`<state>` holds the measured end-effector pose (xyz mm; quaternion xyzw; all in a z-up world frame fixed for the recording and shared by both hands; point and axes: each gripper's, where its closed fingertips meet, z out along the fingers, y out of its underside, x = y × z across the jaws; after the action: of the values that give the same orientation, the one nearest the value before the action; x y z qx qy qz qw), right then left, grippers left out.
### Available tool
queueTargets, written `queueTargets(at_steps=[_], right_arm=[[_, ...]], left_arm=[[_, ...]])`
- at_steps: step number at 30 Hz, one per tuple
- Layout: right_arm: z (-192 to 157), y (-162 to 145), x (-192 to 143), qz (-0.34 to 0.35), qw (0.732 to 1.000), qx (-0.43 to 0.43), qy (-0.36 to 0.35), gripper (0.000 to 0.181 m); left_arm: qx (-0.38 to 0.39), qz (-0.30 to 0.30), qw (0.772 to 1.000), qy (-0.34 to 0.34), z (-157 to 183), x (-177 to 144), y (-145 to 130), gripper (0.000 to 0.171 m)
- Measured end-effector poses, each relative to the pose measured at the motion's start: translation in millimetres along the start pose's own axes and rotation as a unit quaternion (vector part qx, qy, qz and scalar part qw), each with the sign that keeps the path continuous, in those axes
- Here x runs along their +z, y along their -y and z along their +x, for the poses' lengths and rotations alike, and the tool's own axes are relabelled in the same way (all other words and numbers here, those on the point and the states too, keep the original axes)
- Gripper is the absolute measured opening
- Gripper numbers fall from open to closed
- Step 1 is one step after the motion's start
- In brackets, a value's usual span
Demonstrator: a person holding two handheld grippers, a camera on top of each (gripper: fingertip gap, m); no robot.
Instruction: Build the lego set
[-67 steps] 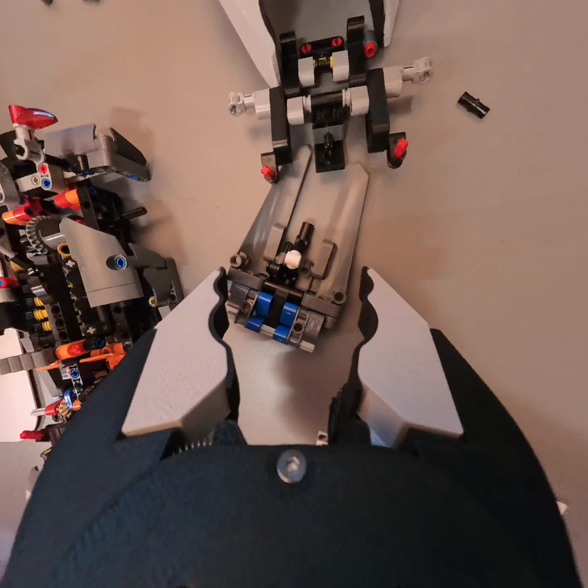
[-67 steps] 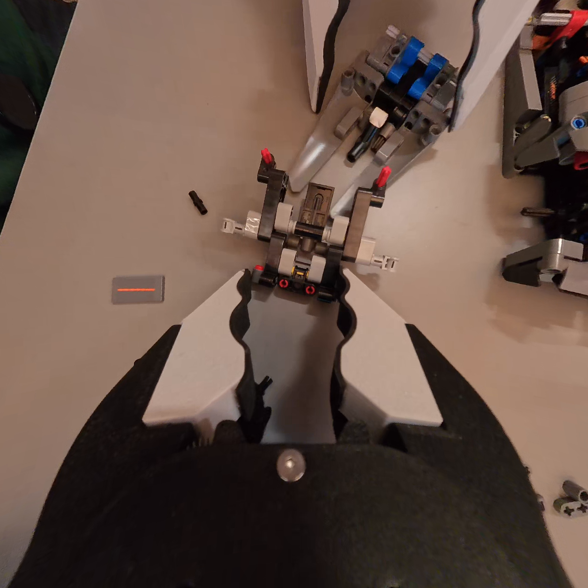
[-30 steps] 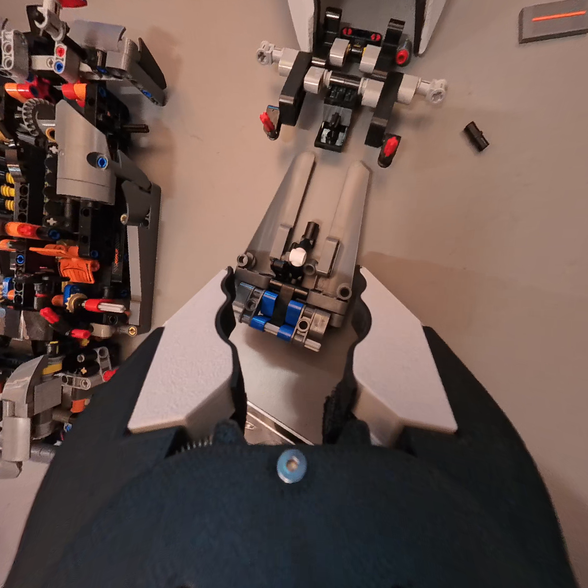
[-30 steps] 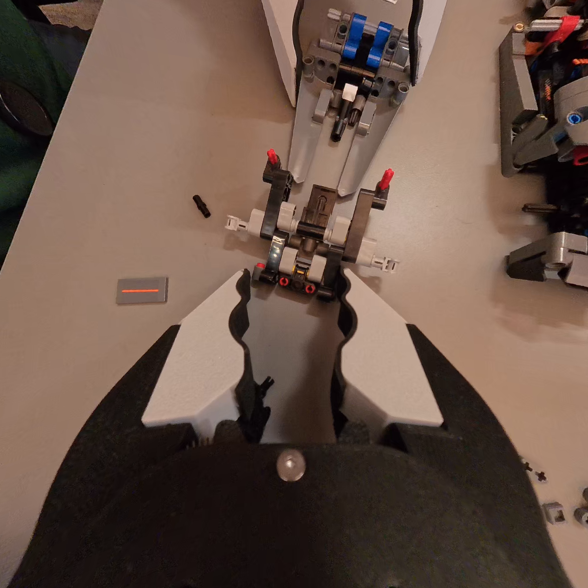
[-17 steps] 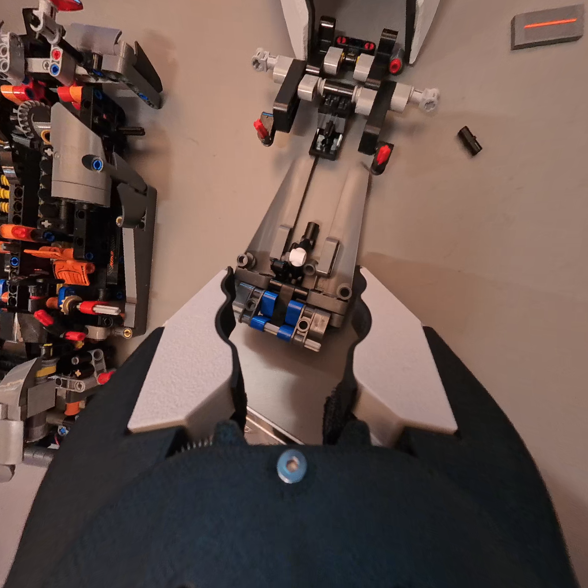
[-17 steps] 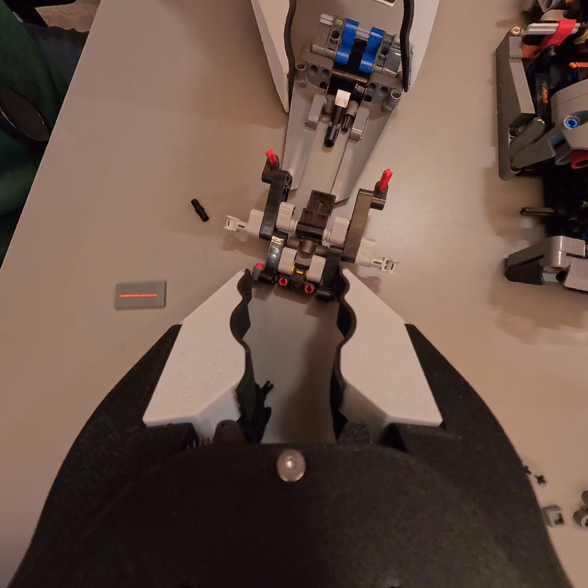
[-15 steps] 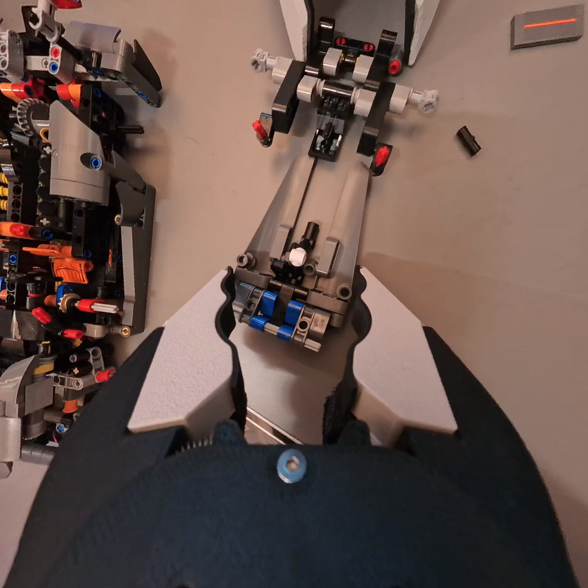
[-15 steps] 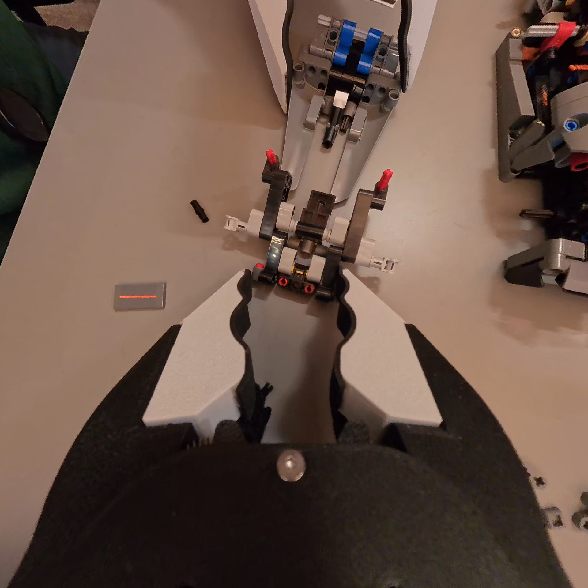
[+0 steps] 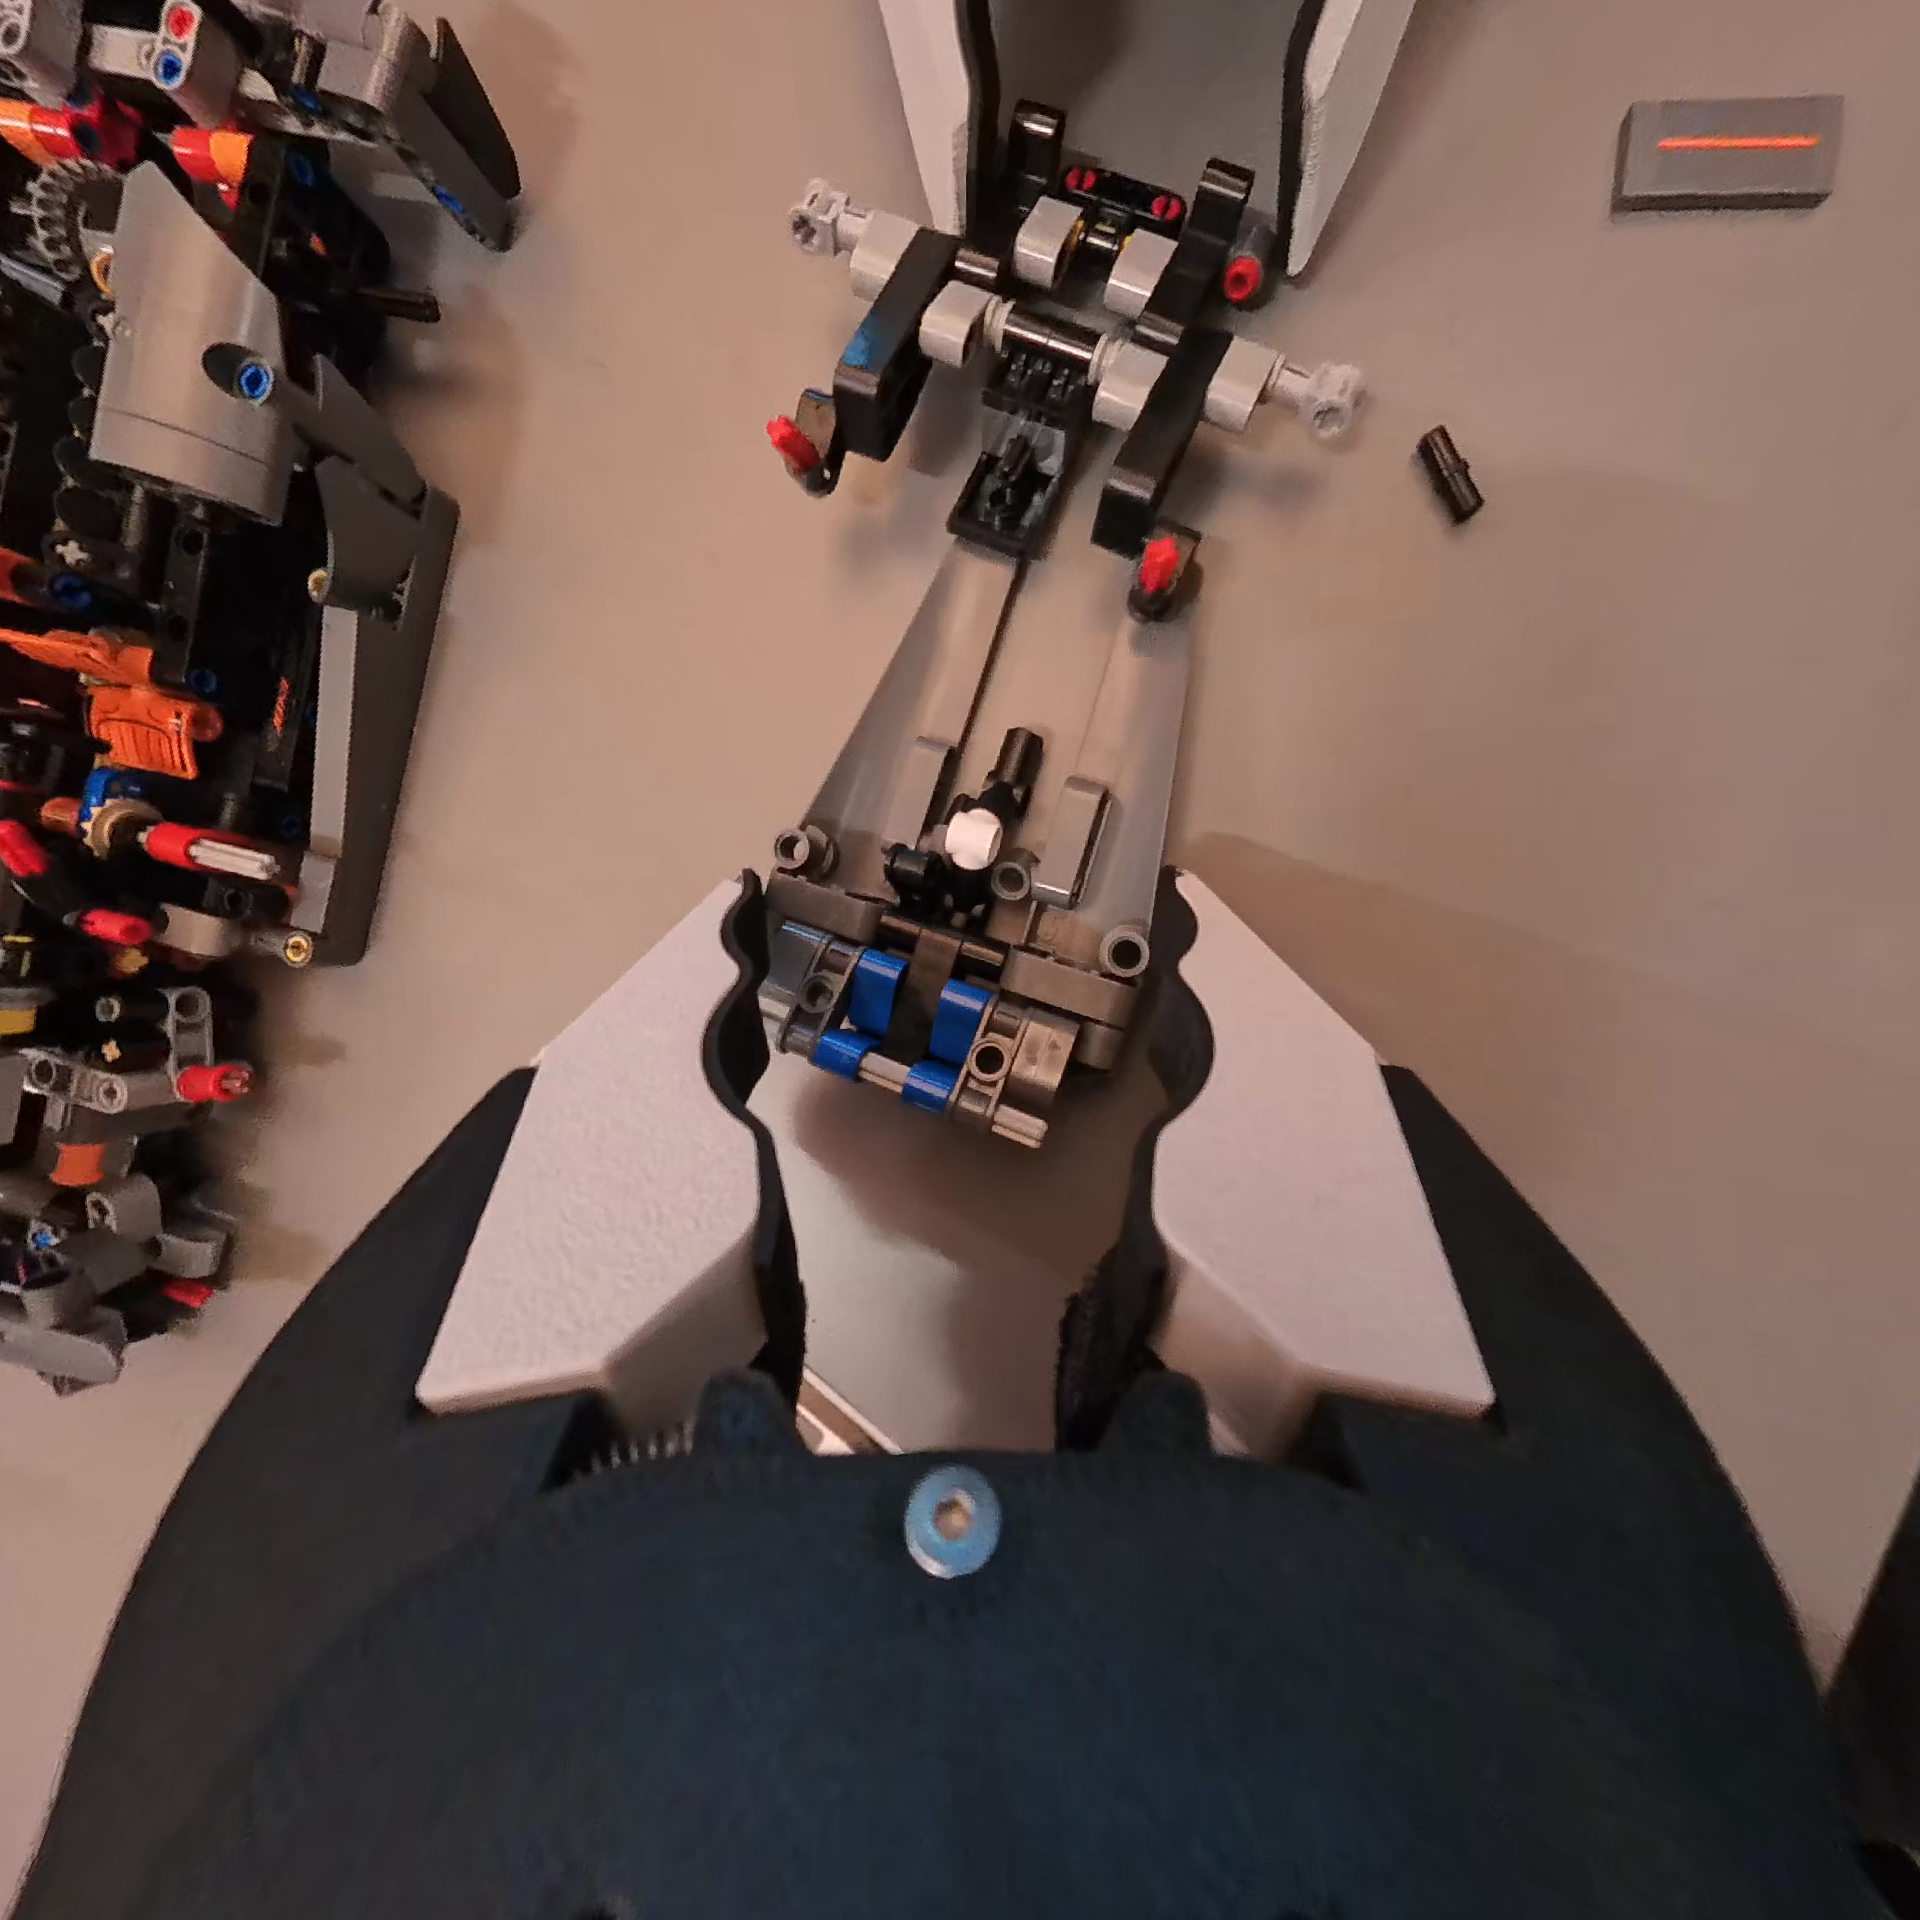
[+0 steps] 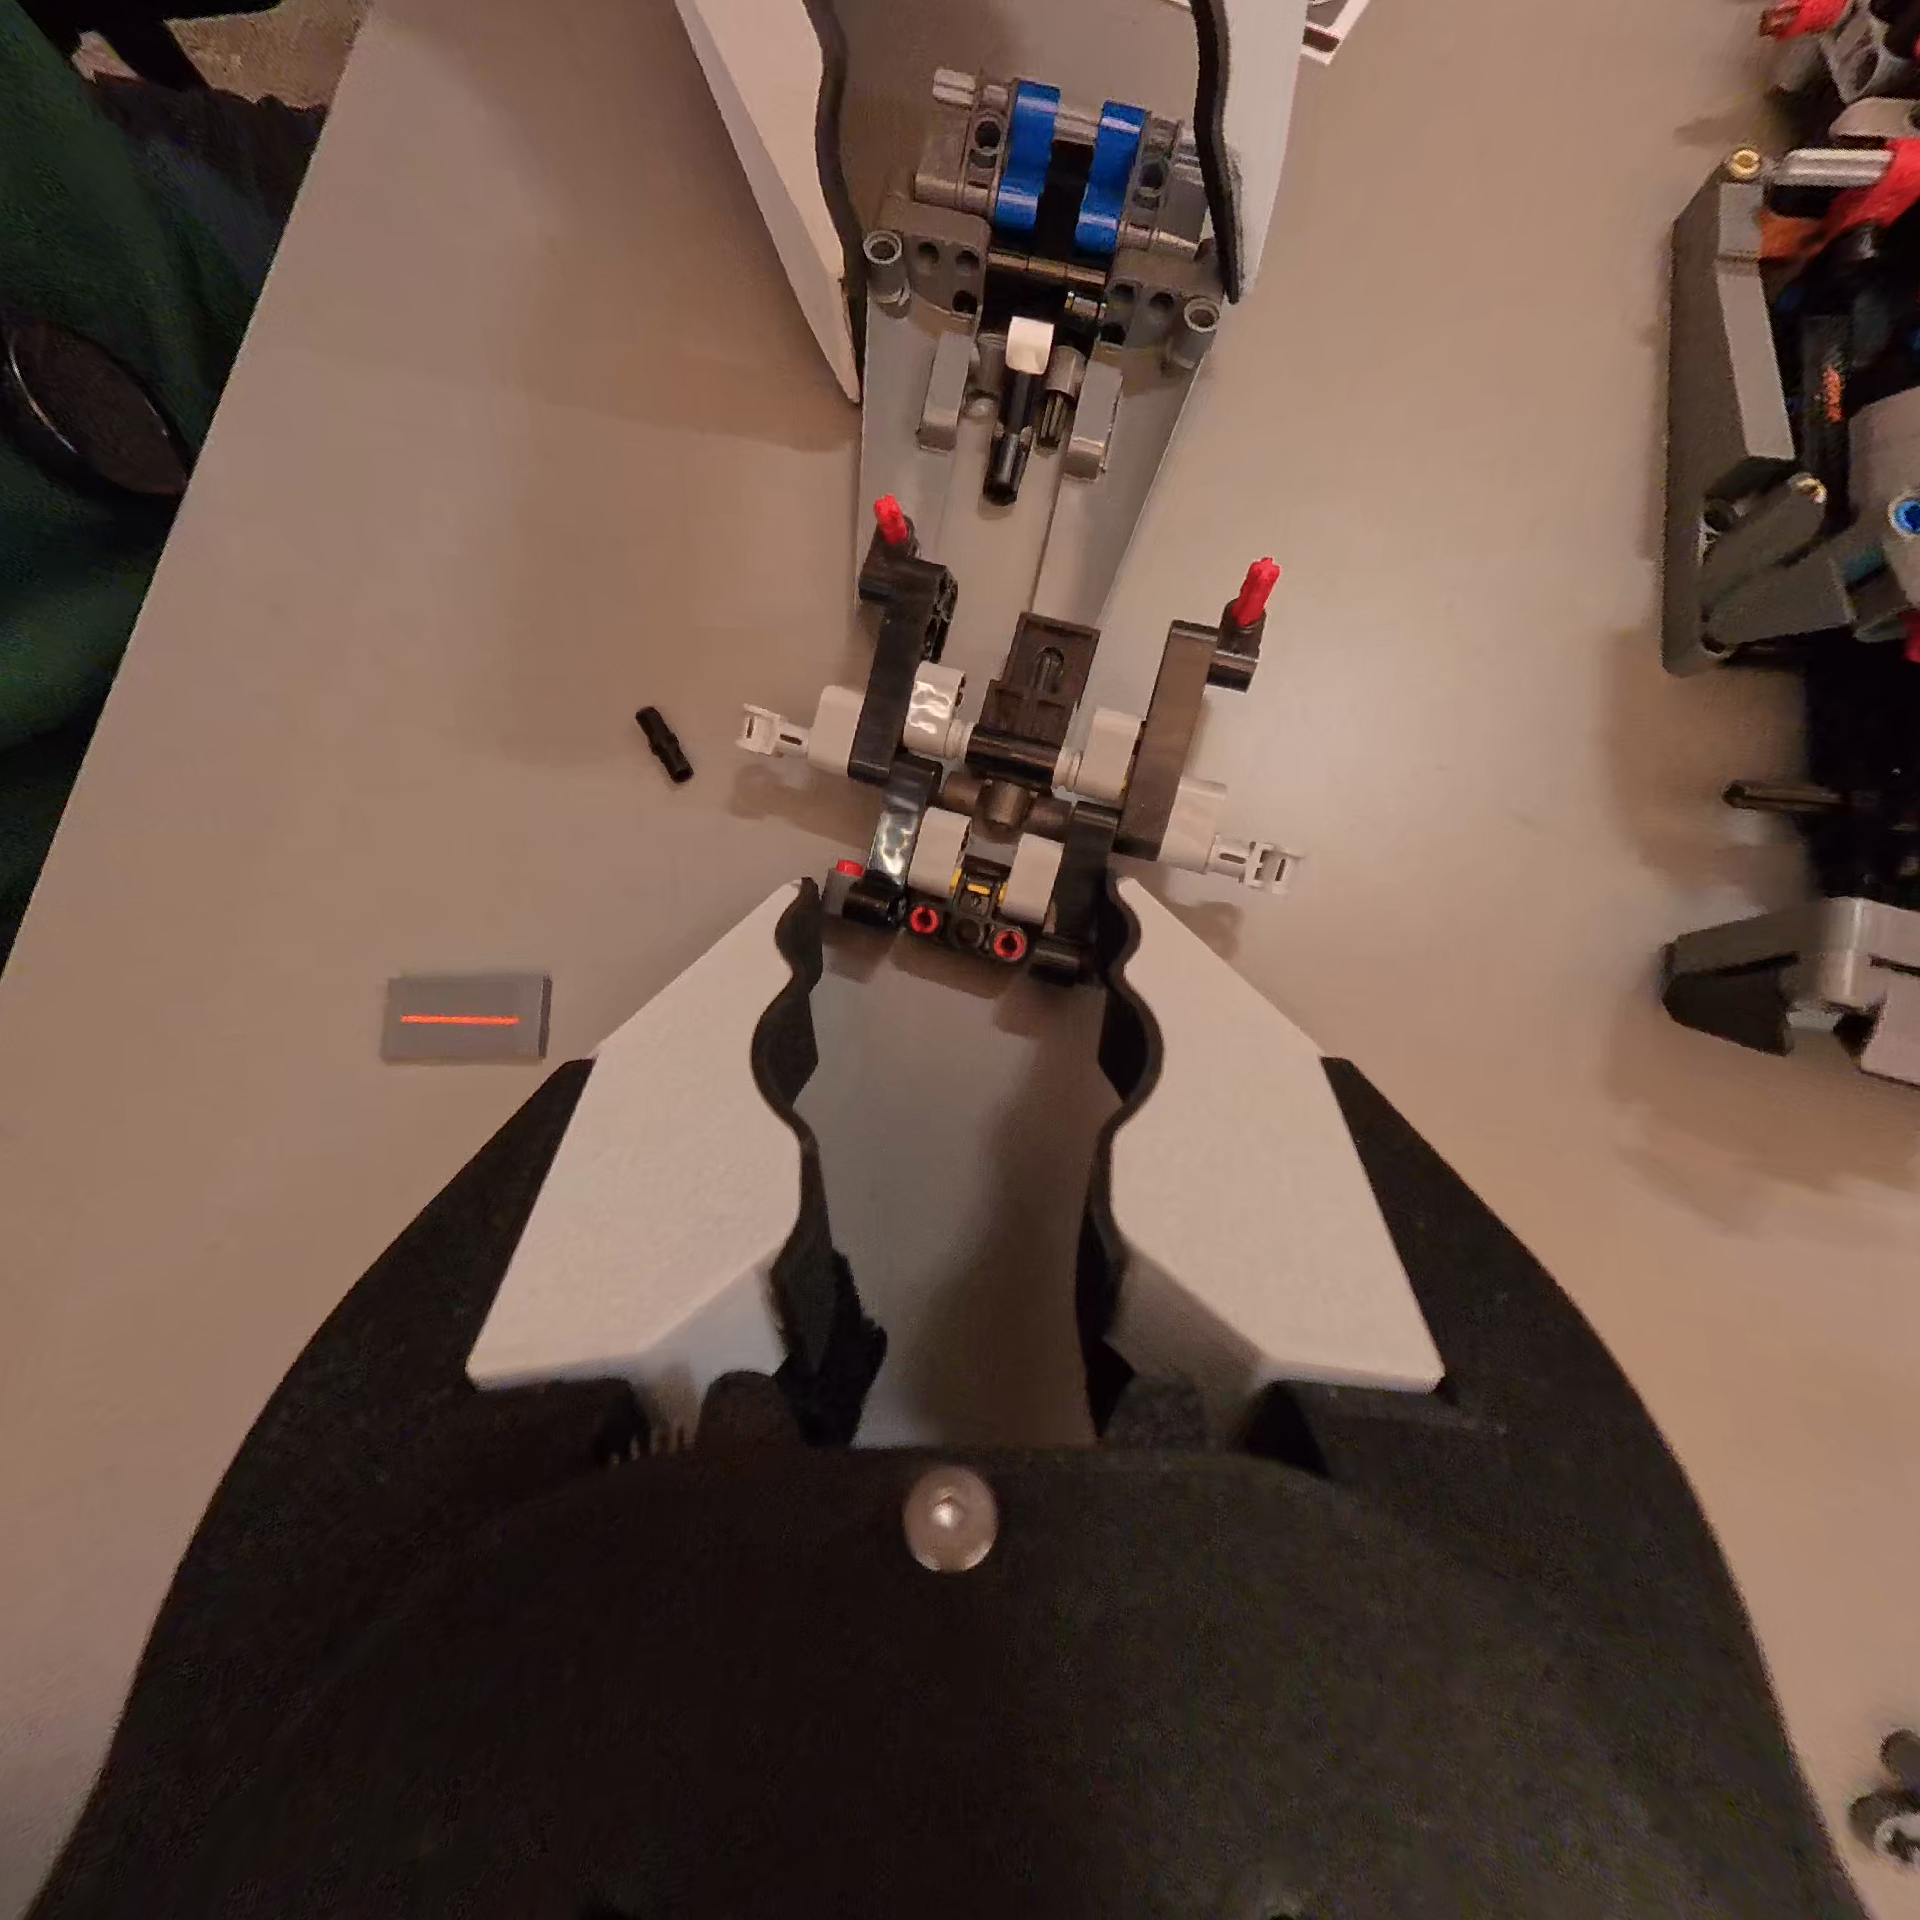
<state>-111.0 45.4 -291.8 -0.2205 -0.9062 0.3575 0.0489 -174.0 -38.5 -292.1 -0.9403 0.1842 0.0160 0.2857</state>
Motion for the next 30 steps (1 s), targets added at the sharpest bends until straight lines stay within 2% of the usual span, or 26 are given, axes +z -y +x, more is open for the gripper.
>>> queueTargets(at_steps=[30], right_arm=[[-21,42,30,-0.029,0.998,-0.028,0.041,0.051]], left_arm=[[-0.059,0.038,0.997,0.027,31,-22,-24,0.072]])
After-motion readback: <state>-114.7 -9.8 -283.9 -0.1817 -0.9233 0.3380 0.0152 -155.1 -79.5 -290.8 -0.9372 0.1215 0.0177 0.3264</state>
